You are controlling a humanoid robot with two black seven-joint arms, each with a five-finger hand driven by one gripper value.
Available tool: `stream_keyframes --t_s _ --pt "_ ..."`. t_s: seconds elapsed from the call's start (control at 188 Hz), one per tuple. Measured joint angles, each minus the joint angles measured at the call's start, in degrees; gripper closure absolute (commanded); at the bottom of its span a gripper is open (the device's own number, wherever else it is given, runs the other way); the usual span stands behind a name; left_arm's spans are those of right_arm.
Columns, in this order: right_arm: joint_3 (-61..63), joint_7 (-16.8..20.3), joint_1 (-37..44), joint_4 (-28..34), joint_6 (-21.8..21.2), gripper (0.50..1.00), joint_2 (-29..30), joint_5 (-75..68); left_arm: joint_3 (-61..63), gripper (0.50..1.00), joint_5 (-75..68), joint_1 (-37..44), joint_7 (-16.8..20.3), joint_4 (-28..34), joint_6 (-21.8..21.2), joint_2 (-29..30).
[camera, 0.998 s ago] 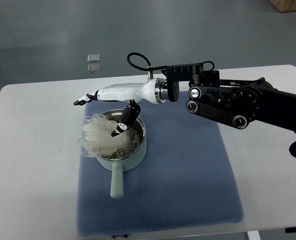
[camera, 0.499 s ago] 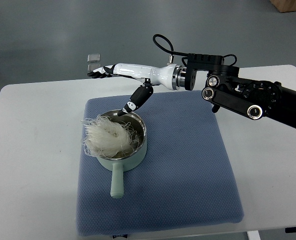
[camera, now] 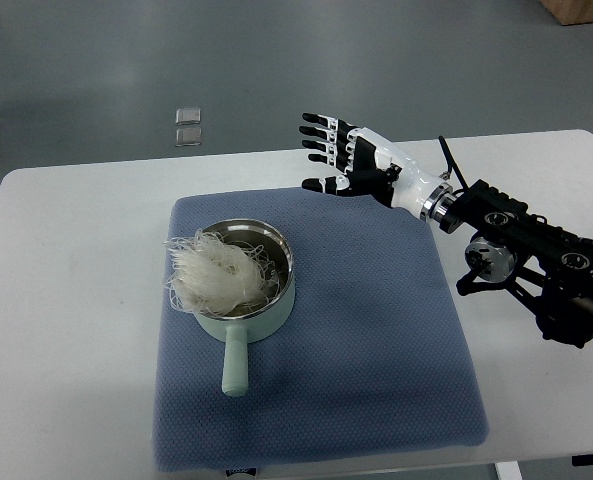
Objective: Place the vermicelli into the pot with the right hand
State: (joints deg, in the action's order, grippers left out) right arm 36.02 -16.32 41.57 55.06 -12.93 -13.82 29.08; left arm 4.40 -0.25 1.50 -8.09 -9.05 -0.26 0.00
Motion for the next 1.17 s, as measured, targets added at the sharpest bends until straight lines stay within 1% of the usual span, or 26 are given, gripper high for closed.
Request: stream_keyframes --t_s 0.175,0.361,1.173 --pt "0.0 3.6 -0.4 -3.2 0.1 0.579 -0.2 -11.5 0.0 0.5 0.0 0.0 0.0 0.0 0.0 0.0" --pt "0.0 6.1 -0.2 -4.3 0.1 0.579 -0.4 -15.9 0.0 0.5 0.0 0.0 0.0 0.0 0.0 0.0" --pt "0.2 5.8 -0.4 -4.9 -0.8 0.576 -1.0 -16.2 0.0 0.5 0.0 0.0 0.0 0.0 0.0 0.0"
